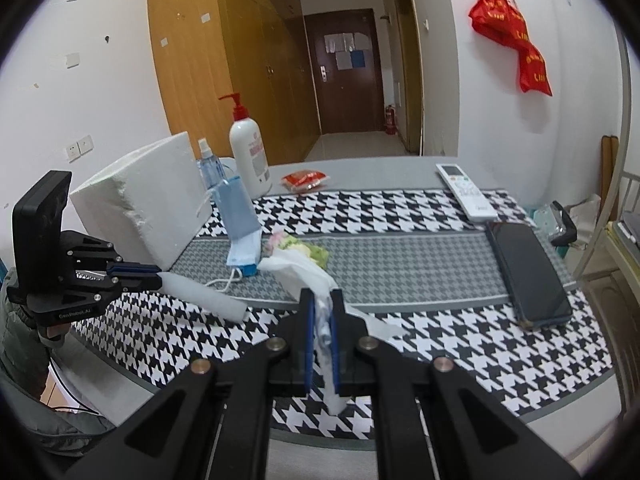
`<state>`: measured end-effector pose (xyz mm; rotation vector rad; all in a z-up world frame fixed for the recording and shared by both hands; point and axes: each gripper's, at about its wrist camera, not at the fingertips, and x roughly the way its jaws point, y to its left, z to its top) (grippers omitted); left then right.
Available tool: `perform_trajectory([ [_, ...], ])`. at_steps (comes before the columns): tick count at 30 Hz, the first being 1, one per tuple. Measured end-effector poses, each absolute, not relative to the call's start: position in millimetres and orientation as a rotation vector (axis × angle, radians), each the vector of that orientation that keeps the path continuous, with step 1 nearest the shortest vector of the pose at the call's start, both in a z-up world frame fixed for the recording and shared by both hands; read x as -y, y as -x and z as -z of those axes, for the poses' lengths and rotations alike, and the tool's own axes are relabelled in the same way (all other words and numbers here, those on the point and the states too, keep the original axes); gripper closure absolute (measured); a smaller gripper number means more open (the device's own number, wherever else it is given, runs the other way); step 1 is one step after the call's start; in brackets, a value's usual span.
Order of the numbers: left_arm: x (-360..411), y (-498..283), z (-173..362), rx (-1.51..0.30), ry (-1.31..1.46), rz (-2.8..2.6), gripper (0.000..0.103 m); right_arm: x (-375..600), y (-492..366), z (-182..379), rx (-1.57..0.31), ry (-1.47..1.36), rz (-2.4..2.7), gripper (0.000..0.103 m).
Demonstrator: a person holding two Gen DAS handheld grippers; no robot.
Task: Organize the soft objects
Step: 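Lift the white tissues off the table with the right gripper, then carry the held tissues with the right gripper over the white foam box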
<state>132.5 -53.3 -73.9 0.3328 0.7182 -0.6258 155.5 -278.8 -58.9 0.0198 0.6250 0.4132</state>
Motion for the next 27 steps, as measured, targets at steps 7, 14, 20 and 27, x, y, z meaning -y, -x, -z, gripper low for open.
perform_trajectory([
  [7, 50, -126, 54, -0.666, -0.282, 0.579, 0.098, 272, -151, 46, -0.593, -0.009, -0.427, 0.093],
  [14, 48, -121, 29, -0.6, -0.229, 0.527, 0.098, 263, -149, 33, -0.556, -0.008, -0.45, 0.093],
  [20, 43, -119, 15, -0.569, -0.186, 0.496, 0.097, 258, -151, 23, -0.532, -0.014, -0.468, 0.093],
  [27, 37, -116, -3, -0.527, -0.141, 0.448, 0.097, 252, -153, 9, -0.496, -0.008, -0.492, 0.093],
])
